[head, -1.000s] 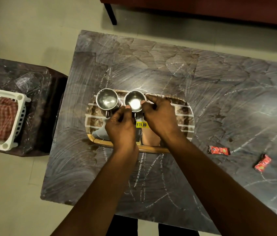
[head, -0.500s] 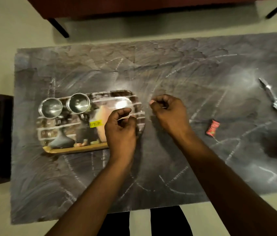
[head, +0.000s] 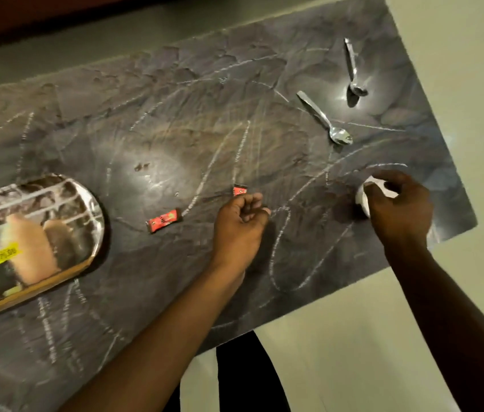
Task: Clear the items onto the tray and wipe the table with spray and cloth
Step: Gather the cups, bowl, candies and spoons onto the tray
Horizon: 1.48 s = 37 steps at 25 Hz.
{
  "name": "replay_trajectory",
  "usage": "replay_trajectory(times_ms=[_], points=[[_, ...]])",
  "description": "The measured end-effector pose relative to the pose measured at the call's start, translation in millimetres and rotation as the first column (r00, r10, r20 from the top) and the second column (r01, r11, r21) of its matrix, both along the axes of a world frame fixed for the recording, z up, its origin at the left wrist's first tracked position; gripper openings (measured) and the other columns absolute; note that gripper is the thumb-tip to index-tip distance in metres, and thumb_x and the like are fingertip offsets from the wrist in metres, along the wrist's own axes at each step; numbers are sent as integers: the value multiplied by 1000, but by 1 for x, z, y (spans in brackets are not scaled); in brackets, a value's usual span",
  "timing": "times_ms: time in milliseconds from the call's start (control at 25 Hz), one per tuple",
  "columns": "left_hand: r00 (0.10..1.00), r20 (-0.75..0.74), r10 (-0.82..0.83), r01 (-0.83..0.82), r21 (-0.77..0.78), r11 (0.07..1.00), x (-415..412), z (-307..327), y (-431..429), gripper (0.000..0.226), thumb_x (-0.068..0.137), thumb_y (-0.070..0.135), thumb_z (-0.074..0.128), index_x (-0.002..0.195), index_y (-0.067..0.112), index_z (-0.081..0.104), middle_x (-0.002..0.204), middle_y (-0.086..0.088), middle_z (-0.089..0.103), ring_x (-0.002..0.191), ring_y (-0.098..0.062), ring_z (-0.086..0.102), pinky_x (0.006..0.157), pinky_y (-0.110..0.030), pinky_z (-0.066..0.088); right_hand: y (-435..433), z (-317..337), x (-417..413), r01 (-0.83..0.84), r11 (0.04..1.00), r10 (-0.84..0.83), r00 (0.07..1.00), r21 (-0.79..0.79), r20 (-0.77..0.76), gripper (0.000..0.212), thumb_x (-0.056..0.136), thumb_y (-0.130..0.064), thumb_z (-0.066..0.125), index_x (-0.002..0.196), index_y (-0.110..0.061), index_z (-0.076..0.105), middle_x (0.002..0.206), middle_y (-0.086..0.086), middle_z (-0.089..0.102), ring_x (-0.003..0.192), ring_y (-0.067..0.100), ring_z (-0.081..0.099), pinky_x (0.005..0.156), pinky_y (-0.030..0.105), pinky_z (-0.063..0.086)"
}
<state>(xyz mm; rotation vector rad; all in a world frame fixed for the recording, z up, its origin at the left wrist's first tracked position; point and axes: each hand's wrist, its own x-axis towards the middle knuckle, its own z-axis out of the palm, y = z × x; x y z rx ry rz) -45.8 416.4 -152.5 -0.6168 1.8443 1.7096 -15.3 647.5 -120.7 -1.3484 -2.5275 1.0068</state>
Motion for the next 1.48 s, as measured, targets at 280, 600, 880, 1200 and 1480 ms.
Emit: replay_trajectory(times_ms=[280, 600, 880, 1200, 1480], points=[[982, 32, -187, 184, 83, 979, 0, -4, 131, 44, 103, 3, 73, 146, 12, 67, 140, -8, 72, 128, -17, 69, 120, -46, 55, 97, -34, 24, 32, 998, -33, 999, -52, -1, 39, 92, -35, 75, 129, -23, 72, 130, -3, 72, 116, 12, 60, 98, 31, 48], [958, 22, -285, 284, 43, 958, 13, -17, 191, 47, 105, 6, 70, 151, 13, 66, 141, -7, 76, 131, -24, 72, 117, -50, 56, 118, -53, 38, 59, 952, -58, 998, -299, 11, 32, 101, -31, 70, 128, -16, 75, 115, 3, 78, 109, 24, 74, 92, 46, 64], [989, 3, -151, 151, 42, 988, 2, -11, 152, 35, 109, 9, 64, 143, 13, 73, 134, -3, 79, 124, -21, 75, 112, -50, 61, 79, -32, 27, -13, 930, -14, 997, -367, -70, 30, 106, -26, 65, 133, -17, 74, 110, -6, 75, 106, 21, 75, 78, 41, 68], [982, -77, 175, -172, 47, 984, -29, 28, -23, 27, 109, 8, 66, 133, 10, 79, 118, -1, 84, 116, -21, 79, 101, -51, 66, -82, -4, -40, -250, 820, 166, 965, -515, -203, 18, 105, -23, 67, 107, -38, 76, 99, -11, 82, 96, 16, 80, 75, 39, 69], [857, -125, 500, -504, 4, 864, -1, 41, -229, 25, 108, 7, 67, 130, 10, 80, 116, -3, 85, 115, -26, 81, 91, -35, 69, -291, 0, -65, -494, 660, 421, 867, -566, -266, 19, 103, -17, 69, 106, -33, 79, 87, -13, 81, 85, 16, 80, 64, 28, 65]])
